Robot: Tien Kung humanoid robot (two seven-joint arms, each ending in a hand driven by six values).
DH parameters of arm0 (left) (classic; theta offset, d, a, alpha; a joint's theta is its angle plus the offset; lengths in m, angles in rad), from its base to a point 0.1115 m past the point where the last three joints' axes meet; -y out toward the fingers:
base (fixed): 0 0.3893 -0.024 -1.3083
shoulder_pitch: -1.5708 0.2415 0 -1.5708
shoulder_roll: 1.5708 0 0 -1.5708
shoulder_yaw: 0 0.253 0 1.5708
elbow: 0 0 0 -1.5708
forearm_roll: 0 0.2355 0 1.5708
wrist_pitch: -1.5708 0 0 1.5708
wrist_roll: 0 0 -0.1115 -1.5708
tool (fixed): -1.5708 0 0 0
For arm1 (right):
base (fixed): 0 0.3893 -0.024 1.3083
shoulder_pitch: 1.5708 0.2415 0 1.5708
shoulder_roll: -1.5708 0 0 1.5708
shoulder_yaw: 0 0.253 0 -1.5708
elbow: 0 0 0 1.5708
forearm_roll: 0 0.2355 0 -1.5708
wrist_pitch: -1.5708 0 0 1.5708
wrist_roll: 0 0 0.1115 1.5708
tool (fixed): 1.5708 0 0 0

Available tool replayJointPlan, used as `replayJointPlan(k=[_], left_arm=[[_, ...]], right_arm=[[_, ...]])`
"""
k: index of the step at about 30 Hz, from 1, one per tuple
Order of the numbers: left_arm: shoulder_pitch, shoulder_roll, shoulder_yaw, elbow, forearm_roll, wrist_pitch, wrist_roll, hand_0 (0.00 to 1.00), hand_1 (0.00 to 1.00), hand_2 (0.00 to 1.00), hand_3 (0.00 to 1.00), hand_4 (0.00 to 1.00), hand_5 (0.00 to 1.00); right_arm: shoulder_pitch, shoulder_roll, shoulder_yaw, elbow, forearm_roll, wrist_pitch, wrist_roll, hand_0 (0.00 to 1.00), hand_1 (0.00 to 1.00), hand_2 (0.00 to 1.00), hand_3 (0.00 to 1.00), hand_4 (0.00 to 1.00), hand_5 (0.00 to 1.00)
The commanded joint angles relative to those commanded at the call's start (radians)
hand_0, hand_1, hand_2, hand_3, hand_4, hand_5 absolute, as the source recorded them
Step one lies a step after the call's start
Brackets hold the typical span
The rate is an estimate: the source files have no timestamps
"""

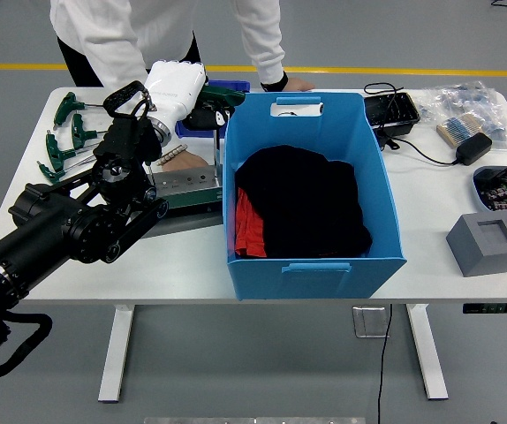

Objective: Lift tool from toolbox,place it in box,lift tool from toolbox,place it in box

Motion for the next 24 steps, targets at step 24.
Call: replayJointPlan(k=[24], left_arm=[[-0.052,0.065,0.02,-0.141,0.038,-0.037,0.017,0.142,0.002,0.018,0.074,0.672,0.459]], right_arm=[[-0.014,0.004,0.001,-0.002,0.008,-0.002,0.001,0.682,0.67,0.746,0.594,0.799,0.741]])
